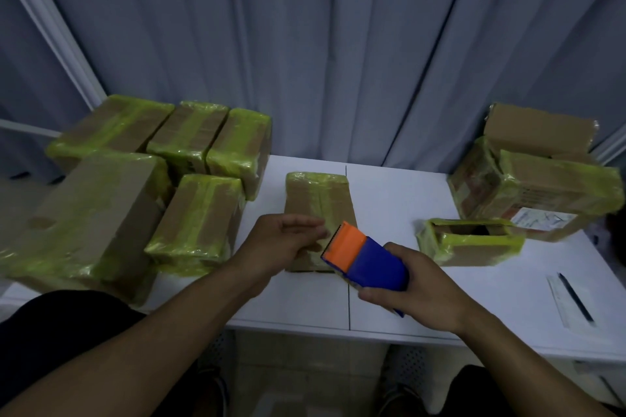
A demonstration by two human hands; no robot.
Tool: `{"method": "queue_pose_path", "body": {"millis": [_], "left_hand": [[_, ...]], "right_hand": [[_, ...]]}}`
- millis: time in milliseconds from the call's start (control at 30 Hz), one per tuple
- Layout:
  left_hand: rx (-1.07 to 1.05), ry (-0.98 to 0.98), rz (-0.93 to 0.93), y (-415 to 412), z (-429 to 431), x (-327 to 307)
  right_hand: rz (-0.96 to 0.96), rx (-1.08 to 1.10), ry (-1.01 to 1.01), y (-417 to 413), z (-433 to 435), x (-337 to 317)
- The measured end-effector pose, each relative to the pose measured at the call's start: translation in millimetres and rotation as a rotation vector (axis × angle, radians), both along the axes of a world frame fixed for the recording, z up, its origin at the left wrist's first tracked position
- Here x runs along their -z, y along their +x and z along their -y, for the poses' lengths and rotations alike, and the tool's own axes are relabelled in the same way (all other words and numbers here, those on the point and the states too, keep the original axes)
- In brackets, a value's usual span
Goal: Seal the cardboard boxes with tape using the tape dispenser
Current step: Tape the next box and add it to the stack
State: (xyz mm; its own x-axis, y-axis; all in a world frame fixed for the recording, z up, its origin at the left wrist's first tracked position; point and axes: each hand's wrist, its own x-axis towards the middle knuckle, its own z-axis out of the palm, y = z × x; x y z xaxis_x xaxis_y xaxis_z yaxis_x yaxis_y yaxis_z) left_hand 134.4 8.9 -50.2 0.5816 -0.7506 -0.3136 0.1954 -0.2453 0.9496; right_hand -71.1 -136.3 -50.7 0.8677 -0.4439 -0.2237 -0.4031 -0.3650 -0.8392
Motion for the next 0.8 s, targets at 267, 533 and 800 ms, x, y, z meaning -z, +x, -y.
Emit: {"method": "queue_pose_path", "body": {"millis": [267,533,800], "left_hand": [[-0.066,0.013,0.051,0.2,-1.8,4.7],[-0.172,-0.011,0.105,6.8,-1.7,4.6],[-0.214,0.004,0.112,12.1,-10.6,15.5]], "right_hand": [[-0.021,-0.018,-0.028,2.5,-0.1,1.4],[-0.053,-0.036,-0.171,7.4,-2.1,4.0],[-0.097,-0.094,-0.282,14.3,-9.6,-5.1]]}}
